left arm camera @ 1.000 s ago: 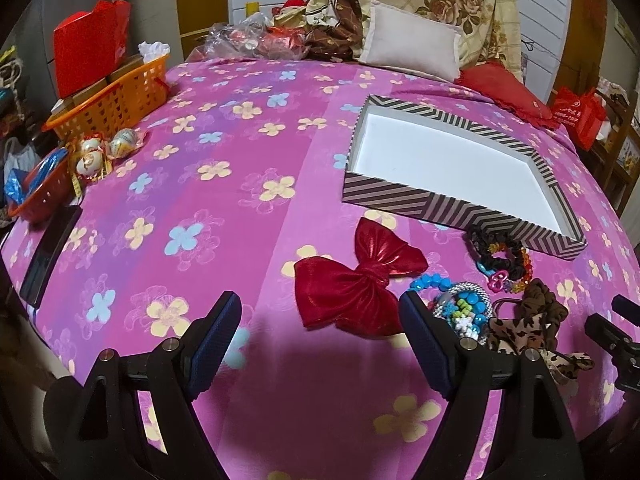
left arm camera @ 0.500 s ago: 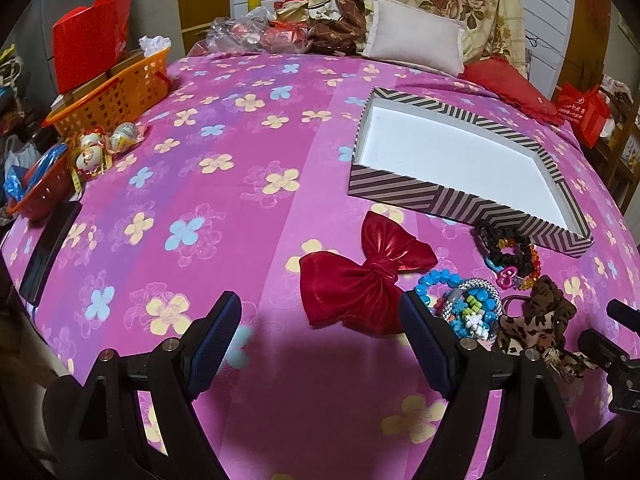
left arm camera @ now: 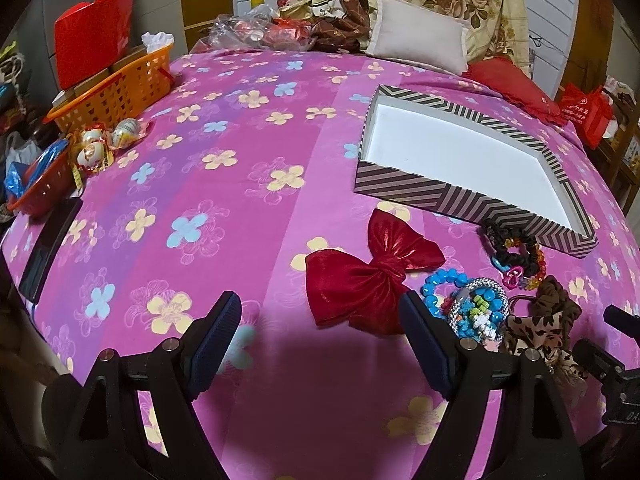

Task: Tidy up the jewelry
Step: 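Move left tool toward red satin bow while right tool approaches leopard-print bow, then close left gripper on red bow while right gripper grasps leopard bow and scrunchie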

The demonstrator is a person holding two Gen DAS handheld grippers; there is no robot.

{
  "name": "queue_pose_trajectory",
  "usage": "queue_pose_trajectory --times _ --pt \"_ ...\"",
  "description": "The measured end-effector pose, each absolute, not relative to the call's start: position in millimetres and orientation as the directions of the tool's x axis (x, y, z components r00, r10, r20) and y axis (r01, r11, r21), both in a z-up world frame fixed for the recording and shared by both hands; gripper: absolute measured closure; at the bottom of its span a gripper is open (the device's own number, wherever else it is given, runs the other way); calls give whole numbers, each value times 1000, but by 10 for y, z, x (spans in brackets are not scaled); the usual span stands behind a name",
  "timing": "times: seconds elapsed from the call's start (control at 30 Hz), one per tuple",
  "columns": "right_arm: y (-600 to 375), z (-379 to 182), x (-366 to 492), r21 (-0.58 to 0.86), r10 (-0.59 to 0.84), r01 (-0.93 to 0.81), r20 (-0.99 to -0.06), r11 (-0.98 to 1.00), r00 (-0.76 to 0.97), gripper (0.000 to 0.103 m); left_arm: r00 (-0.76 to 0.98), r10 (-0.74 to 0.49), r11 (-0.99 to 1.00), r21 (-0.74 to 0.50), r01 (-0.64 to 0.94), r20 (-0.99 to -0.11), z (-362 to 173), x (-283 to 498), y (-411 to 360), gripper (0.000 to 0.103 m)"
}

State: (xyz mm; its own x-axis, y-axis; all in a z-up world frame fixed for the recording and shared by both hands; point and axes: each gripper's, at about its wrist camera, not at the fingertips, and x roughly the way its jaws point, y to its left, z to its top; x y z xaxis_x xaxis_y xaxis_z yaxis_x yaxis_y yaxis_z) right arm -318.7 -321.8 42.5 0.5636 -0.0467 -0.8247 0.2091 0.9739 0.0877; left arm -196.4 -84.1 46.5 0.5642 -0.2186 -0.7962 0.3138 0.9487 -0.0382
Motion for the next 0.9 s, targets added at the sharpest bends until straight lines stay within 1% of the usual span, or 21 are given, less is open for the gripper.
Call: queue_pose_trajectory --times 0.4,0.67,0.9 --pt "-3207 375 -3178 87 -45 212 -835 973 548 0 556 -220 950 -48 308 -801 419 -1935 -805 45" --pt "-3181 332 -3139 103 -28 209 -839 972 544 0 507 -290 943 -152 296 -812 395 -1832 -685 45" --pt "-3054 267 -3022 108 0 165 -838 980 546 0 441 -333 923 -193 332 -834 295 -1734 -813 45"
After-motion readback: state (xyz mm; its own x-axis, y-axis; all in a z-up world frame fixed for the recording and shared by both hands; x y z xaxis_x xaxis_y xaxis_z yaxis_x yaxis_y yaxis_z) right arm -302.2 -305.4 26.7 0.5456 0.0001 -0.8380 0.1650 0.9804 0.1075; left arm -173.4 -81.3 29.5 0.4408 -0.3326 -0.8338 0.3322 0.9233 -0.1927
